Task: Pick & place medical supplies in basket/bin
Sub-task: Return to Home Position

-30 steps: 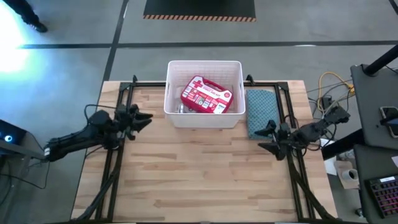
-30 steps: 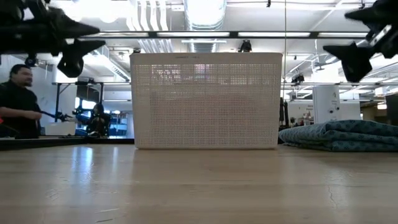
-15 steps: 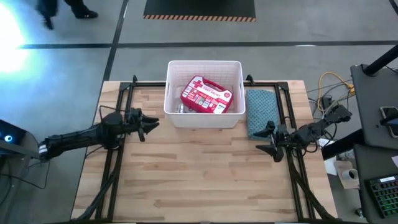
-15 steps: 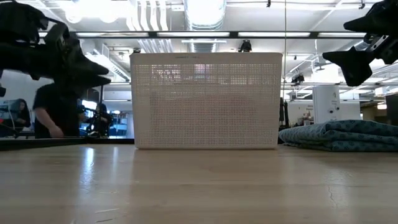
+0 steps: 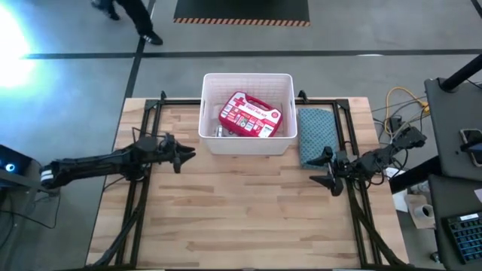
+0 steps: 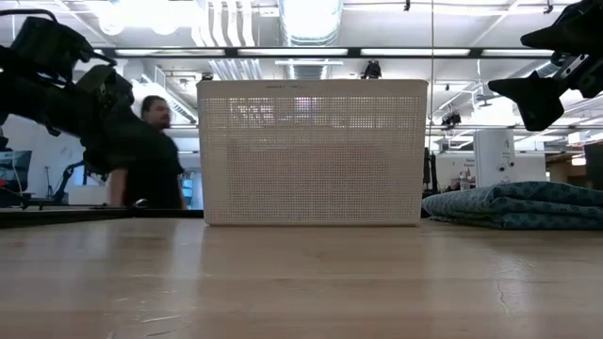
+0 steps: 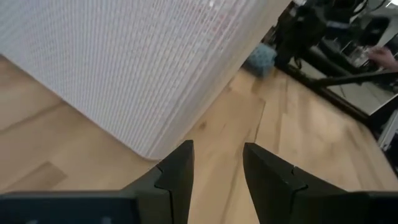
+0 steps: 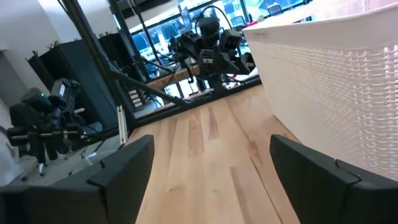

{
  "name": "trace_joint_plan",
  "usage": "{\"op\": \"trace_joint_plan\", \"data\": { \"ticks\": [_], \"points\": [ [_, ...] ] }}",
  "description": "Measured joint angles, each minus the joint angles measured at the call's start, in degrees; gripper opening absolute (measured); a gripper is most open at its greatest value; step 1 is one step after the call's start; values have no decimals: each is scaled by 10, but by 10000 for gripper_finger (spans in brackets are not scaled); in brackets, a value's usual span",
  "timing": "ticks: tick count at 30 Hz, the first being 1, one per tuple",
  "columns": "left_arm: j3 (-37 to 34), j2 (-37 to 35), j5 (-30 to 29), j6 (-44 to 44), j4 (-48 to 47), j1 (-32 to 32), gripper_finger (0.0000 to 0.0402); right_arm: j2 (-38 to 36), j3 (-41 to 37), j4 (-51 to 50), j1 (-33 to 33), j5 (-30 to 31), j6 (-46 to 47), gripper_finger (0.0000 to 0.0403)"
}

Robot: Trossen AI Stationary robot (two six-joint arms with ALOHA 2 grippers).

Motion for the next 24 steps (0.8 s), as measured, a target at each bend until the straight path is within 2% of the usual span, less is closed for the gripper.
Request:
{"op": "trace_joint_plan", "data": {
  "ticks": [12, 24],
  "points": [
    [0, 56, 0, 0, 0, 0, 120, 0, 0, 0, 0, 0, 0, 306],
    [0, 78, 0, 0, 0, 0, 120, 0, 0, 0, 0, 0, 0, 304]
  ]
}}
